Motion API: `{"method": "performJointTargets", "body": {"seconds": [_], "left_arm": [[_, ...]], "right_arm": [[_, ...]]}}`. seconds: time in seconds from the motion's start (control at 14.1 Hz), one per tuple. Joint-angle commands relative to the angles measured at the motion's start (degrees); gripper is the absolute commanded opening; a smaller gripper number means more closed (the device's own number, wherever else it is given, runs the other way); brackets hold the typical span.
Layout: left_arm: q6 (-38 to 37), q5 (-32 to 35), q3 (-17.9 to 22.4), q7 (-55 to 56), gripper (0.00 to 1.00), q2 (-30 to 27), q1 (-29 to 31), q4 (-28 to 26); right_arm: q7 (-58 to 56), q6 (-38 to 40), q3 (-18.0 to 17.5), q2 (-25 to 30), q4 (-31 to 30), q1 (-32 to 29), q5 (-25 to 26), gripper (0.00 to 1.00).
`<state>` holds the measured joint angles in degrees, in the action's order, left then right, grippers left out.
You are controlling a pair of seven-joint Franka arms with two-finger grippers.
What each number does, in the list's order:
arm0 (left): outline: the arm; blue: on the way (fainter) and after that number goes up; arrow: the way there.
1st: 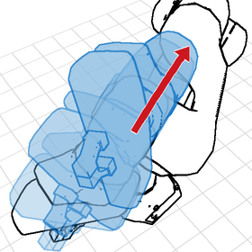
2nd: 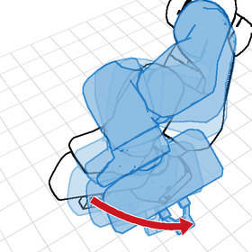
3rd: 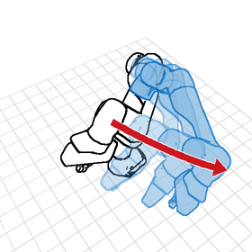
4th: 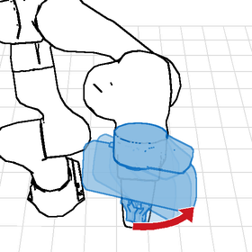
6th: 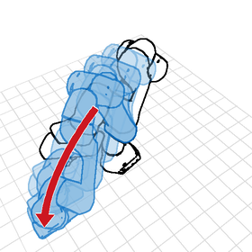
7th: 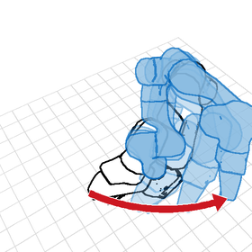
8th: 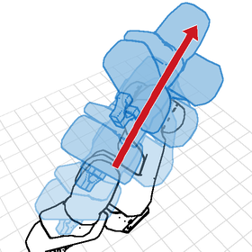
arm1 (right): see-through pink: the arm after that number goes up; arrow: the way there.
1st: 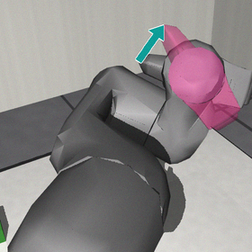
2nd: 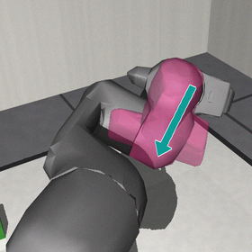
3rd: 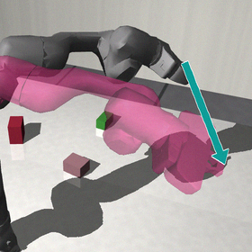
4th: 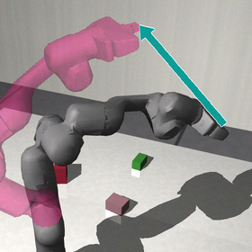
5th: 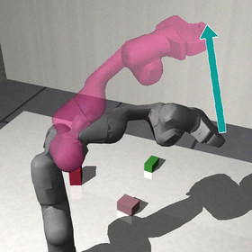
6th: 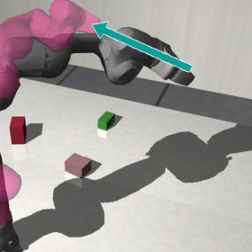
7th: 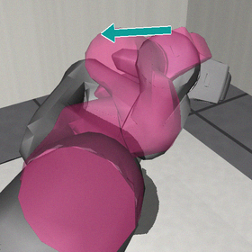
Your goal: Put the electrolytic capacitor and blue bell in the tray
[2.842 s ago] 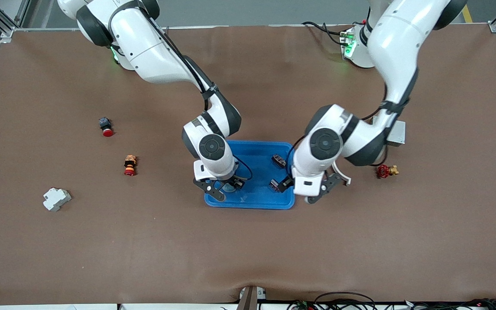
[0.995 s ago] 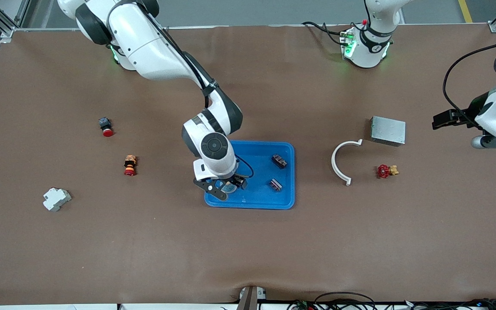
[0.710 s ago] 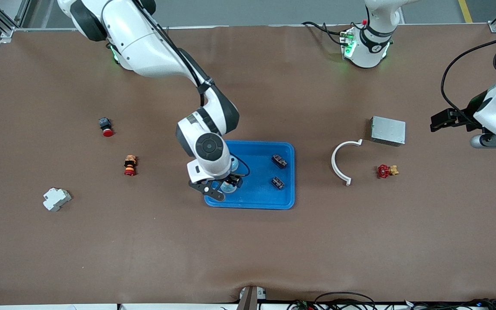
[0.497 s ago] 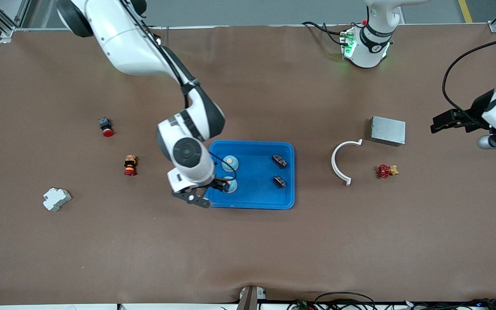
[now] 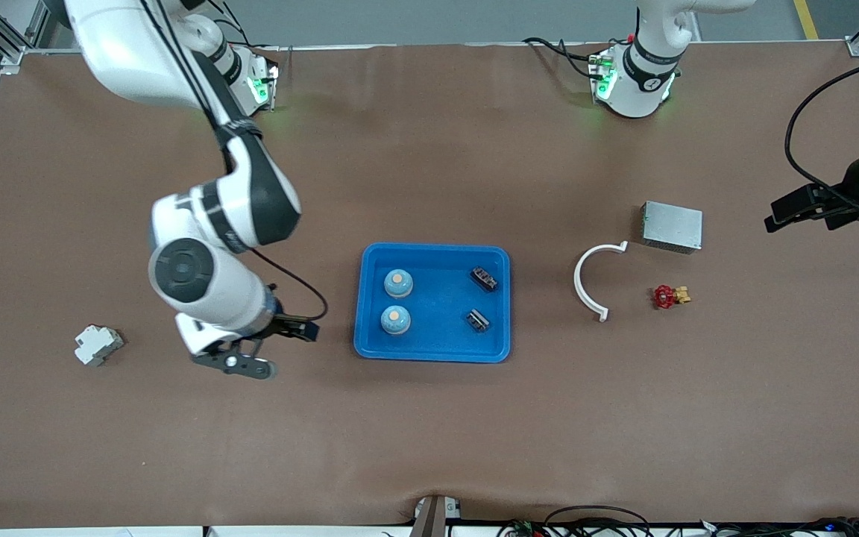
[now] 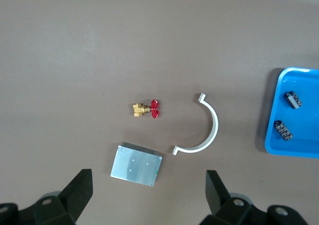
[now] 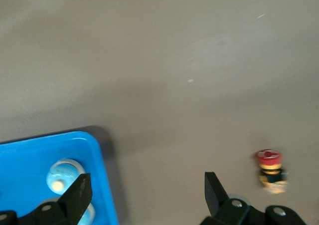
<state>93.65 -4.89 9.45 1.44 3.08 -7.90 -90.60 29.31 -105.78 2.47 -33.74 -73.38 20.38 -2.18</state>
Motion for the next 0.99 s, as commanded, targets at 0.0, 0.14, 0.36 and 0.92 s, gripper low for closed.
{"method": "performJointTargets", "body": {"seconds": [0.0,0.14,0.36,0.92], "left_arm": [[-1.0,-0.4,-0.2,0.1,1.00,0.3,-0.6,1.6],[-2.1,-0.4,-1.5,0.0,1.00,-0.5,0.1,1.2],[-4.8,-0.3,-6.2,-0.2,1.00,-1.9,4.1,0.9],[-5.0,0.1,-9.1,-0.1,1.00,-2.3,6.6,-0.1]], "right_arm": [[-10.6,2.9,-1.1,5.1,-1.6,-6.4,0.4,1.00],[-18.5,3.1,-1.1,6.7,-1.5,-10.2,0.4,1.00],[-20.3,7.9,-0.9,9.2,-1.5,-13.3,0.7,1.00],[-32.7,15.0,-1.0,18.2,-3.2,-22.1,6.0,1.00]]}}
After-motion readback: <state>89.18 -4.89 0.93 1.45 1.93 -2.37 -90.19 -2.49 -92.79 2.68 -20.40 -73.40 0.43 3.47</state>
